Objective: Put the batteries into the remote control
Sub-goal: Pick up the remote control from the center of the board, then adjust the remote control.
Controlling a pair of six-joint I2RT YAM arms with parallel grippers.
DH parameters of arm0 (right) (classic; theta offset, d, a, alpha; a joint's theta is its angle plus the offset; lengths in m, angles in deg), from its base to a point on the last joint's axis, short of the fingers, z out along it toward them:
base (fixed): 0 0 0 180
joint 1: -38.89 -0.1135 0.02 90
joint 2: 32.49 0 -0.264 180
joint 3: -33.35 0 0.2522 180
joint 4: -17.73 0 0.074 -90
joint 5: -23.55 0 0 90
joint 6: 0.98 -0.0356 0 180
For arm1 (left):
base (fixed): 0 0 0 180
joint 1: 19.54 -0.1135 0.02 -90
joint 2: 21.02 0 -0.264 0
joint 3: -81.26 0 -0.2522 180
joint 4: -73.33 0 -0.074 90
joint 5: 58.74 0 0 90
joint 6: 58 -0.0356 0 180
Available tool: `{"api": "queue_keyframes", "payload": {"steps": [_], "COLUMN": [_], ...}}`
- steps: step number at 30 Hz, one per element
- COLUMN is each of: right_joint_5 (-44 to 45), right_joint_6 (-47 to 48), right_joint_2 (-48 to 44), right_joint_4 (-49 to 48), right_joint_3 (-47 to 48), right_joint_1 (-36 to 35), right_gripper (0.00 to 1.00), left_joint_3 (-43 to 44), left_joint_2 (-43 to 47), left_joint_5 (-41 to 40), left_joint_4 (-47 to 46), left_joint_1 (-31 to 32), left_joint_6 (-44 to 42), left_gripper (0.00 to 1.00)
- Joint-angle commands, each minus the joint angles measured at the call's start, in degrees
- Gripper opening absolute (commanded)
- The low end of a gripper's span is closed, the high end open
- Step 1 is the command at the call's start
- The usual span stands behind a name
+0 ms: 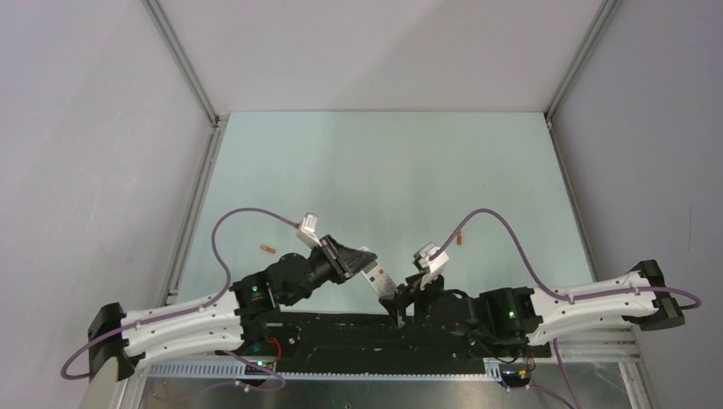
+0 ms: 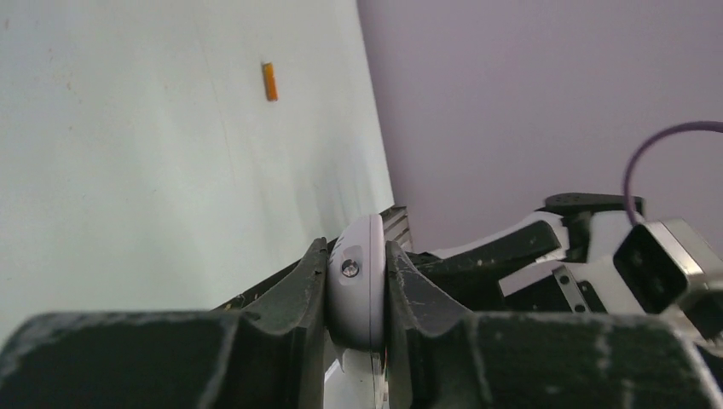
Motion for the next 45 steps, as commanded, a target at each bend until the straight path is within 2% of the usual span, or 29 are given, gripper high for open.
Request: {"api": "queue_keyframes", "payload": {"steps": [1, 7, 11, 13, 18, 25, 35, 41, 45], "right_joint_5": [-2.04, -15.54, -23.94, -28.59, -39.50, -44.98, -48.35, -50.34, -50.56], "right_joint_6": [0.86, -0.65, -4.33, -5.72, -6.94, -8.14, -9.23, -10.76, -11.07], "right_joint_2": [-5.37, -18.37, -21.87, -21.24, -16.56, -9.64, -7.32, -6.59, -6.31], "right_joint_4": [-7.04, -18.52, -23.09, -26.43, -36.06, -43.98, -49.54, -52.47, -53.03], "right_joint_3": [-1.23, -10.10, -13.73, -15.02, -16.80, -16.86, -17.77, -19.06, -19.52], "right_joint_1": [-0.17, 6.38, 12.20, 15.47, 17.92, 18.97, 19.68, 21.30, 21.45], "right_gripper": [0.87, 0.90, 0.90, 0.89, 0.89, 0.87, 0.66, 0.42, 0.30], "left_joint_3": [-2.83, -5.00, -5.77, -5.90, -6.29, -6.22, -6.52, -7.18, -7.54], "left_joint_2": [7.20, 14.65, 16.69, 16.87, 15.95, 16.37, 16.52, 17.42, 17.91], "left_joint_5": [-2.88, -1.69, 0.67, 2.29, 5.78, 7.62, 8.02, 7.43, 7.03], "left_joint_4": [-4.34, -5.18, -7.59, -9.40, -13.40, -15.08, -16.14, -16.29, -16.26], "left_joint_1": [0.38, 0.33, 0.36, 0.32, 0.36, 0.38, 0.40, 0.35, 0.35], "left_joint_6": [-4.44, -9.93, -12.40, -13.65, -15.58, -16.49, -17.00, -16.85, -16.39], "left_gripper": [0.00, 0.00, 0.00, 0.00, 0.00, 0.00, 0.00, 0.00, 0.00]}}
